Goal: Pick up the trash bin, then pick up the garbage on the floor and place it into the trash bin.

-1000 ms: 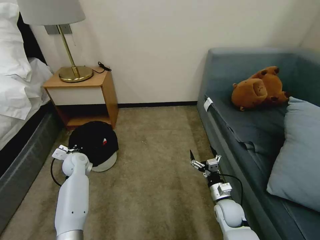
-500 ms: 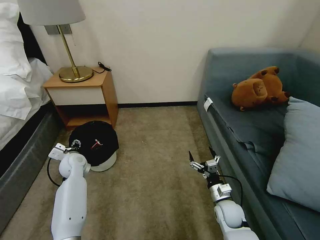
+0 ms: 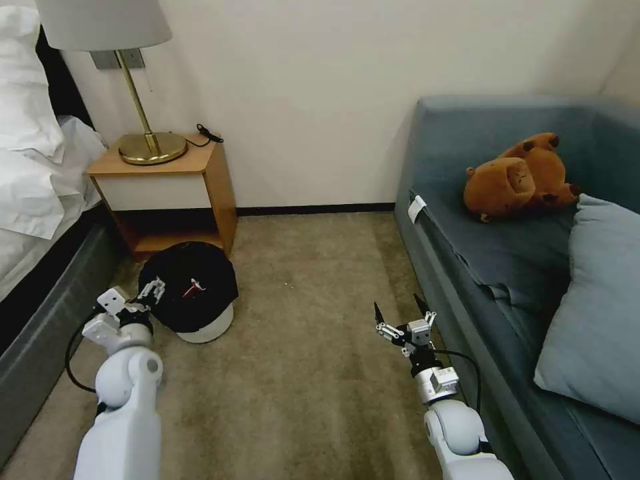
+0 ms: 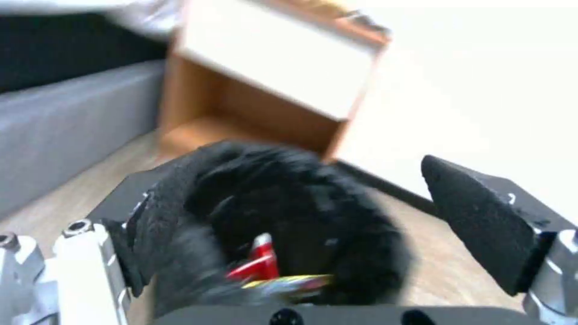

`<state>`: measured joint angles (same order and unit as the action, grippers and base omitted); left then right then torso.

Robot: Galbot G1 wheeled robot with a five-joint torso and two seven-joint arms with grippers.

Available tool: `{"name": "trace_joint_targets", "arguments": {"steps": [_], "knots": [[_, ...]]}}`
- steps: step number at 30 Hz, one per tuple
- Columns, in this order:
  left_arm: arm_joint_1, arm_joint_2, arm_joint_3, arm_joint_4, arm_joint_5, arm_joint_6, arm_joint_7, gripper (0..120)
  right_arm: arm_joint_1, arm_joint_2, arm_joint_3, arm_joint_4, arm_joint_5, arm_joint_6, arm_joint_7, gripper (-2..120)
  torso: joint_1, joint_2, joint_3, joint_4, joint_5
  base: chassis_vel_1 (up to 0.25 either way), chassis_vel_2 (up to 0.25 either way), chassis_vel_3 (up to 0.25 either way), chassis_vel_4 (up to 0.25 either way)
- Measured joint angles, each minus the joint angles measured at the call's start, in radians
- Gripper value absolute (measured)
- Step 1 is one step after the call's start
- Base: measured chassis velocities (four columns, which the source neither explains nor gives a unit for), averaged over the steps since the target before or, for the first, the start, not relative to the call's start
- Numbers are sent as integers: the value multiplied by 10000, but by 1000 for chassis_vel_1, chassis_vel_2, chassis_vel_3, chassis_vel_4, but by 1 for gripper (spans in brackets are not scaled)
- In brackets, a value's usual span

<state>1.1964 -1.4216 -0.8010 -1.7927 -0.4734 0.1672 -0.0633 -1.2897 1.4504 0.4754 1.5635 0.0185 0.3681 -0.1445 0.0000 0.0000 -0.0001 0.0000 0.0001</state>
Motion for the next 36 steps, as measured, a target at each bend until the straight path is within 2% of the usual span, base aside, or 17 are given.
{"name": "trace_joint_targets", "arguments": {"steps": [1, 2, 3, 5, 6, 8, 9, 10, 17, 36], "knots": [[129, -4, -30, -53, 680, -396, 718, 98, -16, 37, 0, 30, 0, 0, 48, 100, 0, 0, 0, -1, 0, 0, 0, 0, 0], [192, -11, -47, -52, 1140, -725, 1139, 98, -17, 60, 0, 55, 1, 0, 98, 100, 0, 0, 0, 0, -1, 0, 0, 0, 0], [192, -11, -47, -52, 1140, -725, 1139, 98, -17, 60, 0, 55, 1, 0, 98, 100, 0, 0, 0, 0, -1, 0, 0, 0, 0], [410, -25, -56, -51, 1861, -1400, 2074, 98, -7, 115, -11, 81, 11, 1, 327, 100, 0, 0, 0, -2, 0, 0, 0, 0, 0], [410, -25, -56, -51, 1861, -1400, 2074, 98, -7, 115, -11, 81, 11, 1, 327, 100, 0, 0, 0, -2, 0, 0, 0, 0, 0], [761, -60, 58, -277, 2059, -1591, 2625, 98, 70, 132, -40, 98, 72, -35, 519, 100, 0, 0, 1, 0, -2, 0, 0, 0, 0], [761, -60, 58, -277, 2059, -1591, 2625, 98, 70, 132, -40, 98, 72, -35, 519, 100, 0, 0, 1, 0, -2, 0, 0, 0, 0], [1041, -97, 141, -407, 2262, -1716, 2903, 98, 98, 117, -58, 166, 117, -157, 555, 100, 0, 0, 1, 0, 1, 0, 0, 0, 0], [1507, -176, 270, 8, 2617, -2178, 3142, 98, 169, 110, -73, 153, 137, -235, 586, 100, -1, 0, 1, 0, 0, 0, 0, 0, 0], [1545, -152, 250, 153, 2607, -2260, 3015, 98, 94, 50, 128, 306, 115, -351, 123, 100, 0, 0, 1, 0, 0, 0, 0, 0, 0]]}}
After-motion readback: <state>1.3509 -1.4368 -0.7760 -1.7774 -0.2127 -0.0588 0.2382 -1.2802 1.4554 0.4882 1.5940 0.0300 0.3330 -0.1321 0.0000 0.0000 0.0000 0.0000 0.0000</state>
